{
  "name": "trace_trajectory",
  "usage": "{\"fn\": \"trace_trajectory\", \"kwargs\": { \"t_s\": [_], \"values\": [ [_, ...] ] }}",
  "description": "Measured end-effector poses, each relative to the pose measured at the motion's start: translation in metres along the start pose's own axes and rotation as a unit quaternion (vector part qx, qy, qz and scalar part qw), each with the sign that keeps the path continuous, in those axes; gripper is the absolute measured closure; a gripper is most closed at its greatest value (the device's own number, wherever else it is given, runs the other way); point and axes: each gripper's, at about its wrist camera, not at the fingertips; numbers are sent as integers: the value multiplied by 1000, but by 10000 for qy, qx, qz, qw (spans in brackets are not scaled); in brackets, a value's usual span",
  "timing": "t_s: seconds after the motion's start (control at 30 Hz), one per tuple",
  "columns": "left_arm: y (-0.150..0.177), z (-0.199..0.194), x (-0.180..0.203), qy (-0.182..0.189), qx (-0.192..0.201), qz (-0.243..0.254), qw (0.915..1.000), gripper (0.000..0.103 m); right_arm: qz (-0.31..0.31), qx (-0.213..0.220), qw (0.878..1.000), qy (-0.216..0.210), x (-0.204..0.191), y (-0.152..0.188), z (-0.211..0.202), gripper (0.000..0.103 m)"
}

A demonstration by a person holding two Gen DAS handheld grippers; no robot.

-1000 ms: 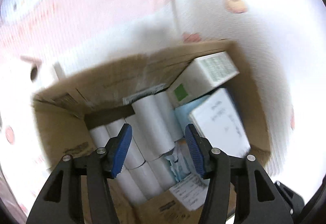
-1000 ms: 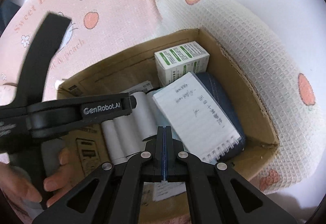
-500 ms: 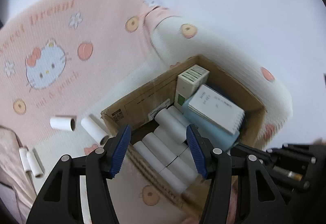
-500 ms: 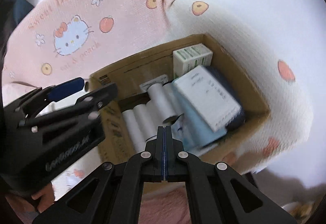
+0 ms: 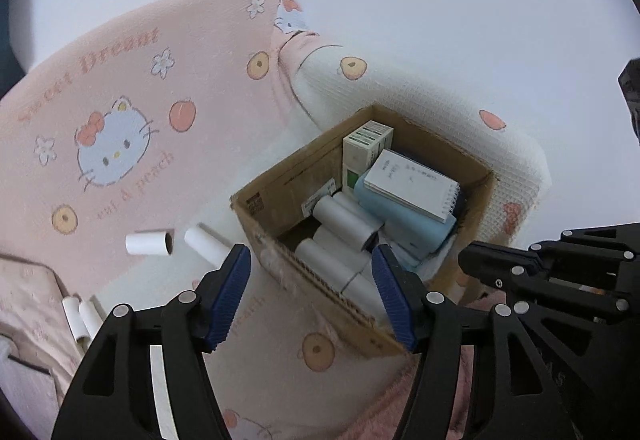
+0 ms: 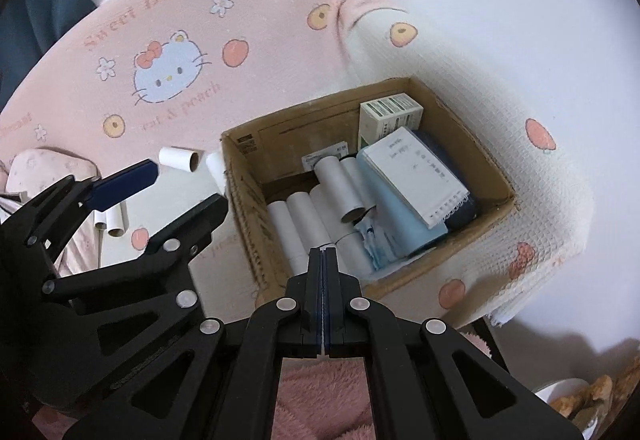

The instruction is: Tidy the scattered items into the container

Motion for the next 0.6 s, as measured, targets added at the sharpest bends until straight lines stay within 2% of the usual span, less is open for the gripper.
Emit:
{"fn": "trace_trajectory", "kwargs": {
  "t_s": [0.1,0.17,0.2,0.23,0.27,0.3,0.33,0.5,0.6],
  "values": [
    [8,-12,-7,-7,-62,-139,9999,36,-185,61,9998,16,-7,6,-11,103],
    [14,-20,-12,-76,-127,-304,9994,36,-264,147,9995,-45,-11,9,-19,97],
    [18,-25,-15,-53,-140,-404,9991,36,-288,235,9993,-61,-13,11,-24,87],
    [21,-29,-19,-58,-144,-521,9985,36,-319,345,9989,-75,-15,12,-30,64],
    [24,-33,-22,-105,-144,-620,9979,36,-357,486,9982,-23,-17,14,-37,53],
    [28,-38,-27,-136,-145,-723,9972,36,-421,661,9969,34,-20,16,-44,33],
    [32,-43,-32,-161,-166,-824,9963,36,-513,836,9952,35,-22,19,-52,24],
    [44,-66,-42,-650,-210,-930,9933,36,-830,1080,9906,-162,-35,25,-71,23],
    [46,-79,-46,-532,-244,-1094,9923,35,-933,1134,9890,-173,-41,27,-75,23]
  ]
}}
Point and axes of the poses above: each gripper's, at about its wrist camera, not at the fingertips, and z roughly the way its jaws point, x to its right, y to its underside, and after that the axes turned 8 degrees about y, right-handed
